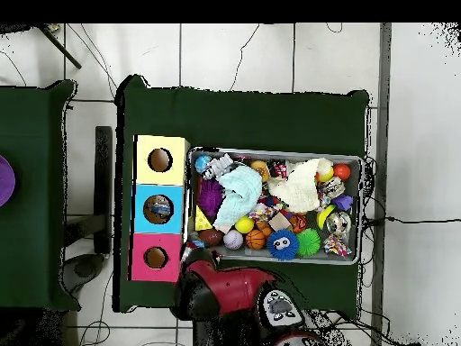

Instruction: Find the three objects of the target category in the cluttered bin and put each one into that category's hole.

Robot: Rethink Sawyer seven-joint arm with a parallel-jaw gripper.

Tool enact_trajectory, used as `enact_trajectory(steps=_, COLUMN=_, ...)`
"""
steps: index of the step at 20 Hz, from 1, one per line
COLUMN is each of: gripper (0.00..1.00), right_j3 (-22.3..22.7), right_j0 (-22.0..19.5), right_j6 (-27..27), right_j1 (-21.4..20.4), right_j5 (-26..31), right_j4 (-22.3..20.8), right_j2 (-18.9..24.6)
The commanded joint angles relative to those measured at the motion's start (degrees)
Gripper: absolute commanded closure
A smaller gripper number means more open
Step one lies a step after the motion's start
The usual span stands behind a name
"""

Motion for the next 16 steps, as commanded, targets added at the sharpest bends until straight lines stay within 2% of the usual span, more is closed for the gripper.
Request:
enact_trajectory(steps=1, gripper=0.00, right_j3=-3.82, right_j0=2.45, right_j6=-0.20, right_j1=5.32, right_j5=2.76, right_j4=-4.98, right_j2=7.04)
enact_trajectory(steps=2, gripper=0.00, right_j3=-3.95, right_j0=3.03, right_j6=-0.27, right_j1=5.12, right_j5=2.33, right_j4=-5.24, right_j2=6.35)
enact_trajectory(steps=3, gripper=1.00, right_j3=-4.38, right_j0=4.59, right_j6=0.13, right_j1=4.90, right_j5=1.37, right_j4=-5.10, right_j2=4.42)
enact_trajectory(steps=5, gripper=1.00, right_j3=-5.18, right_j0=7.95, right_j6=0.45, right_j1=4.92, right_j5=-1.74, right_j4=-4.35, right_j2=0.48)
enact_trajectory(steps=9, gripper=1.00, right_j3=-5.95, right_j0=9.00, right_j6=0.17, right_j1=4.41, right_j5=-1.18, right_j4=-4.67, right_j2=-0.94)
enact_trajectory(steps=16, gripper=1.00, right_j3=-6.42, right_j0=8.23, right_j6=-0.36, right_j1=2.74, right_j5=3.50, right_j4=-5.91, right_j2=0.09)
